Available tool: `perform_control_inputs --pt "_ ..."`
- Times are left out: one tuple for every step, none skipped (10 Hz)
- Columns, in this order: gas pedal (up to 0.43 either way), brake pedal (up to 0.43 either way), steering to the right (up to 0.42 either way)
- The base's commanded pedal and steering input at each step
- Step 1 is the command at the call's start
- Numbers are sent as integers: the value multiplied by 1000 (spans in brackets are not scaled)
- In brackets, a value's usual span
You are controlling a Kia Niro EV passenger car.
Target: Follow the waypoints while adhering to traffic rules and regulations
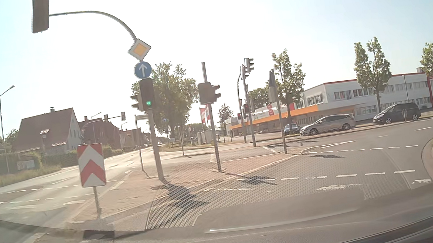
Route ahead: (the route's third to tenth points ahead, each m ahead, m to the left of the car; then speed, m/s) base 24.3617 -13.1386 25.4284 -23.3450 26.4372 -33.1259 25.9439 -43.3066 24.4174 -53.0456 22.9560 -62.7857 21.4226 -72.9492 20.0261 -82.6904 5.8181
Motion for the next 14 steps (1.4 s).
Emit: perform_control_inputs --pt "0 6 180" --pt "0 6 181" --pt "8 6 180" --pt "39 6 181" --pt "79 6 181" --pt "98 6 178" --pt "98 6 174" --pt "98 6 171" --pt "110 6 172" --pt "138 6 175" --pt "138 6 183" --pt "138 6 192" --pt "138 6 199" --pt "138 6 207"
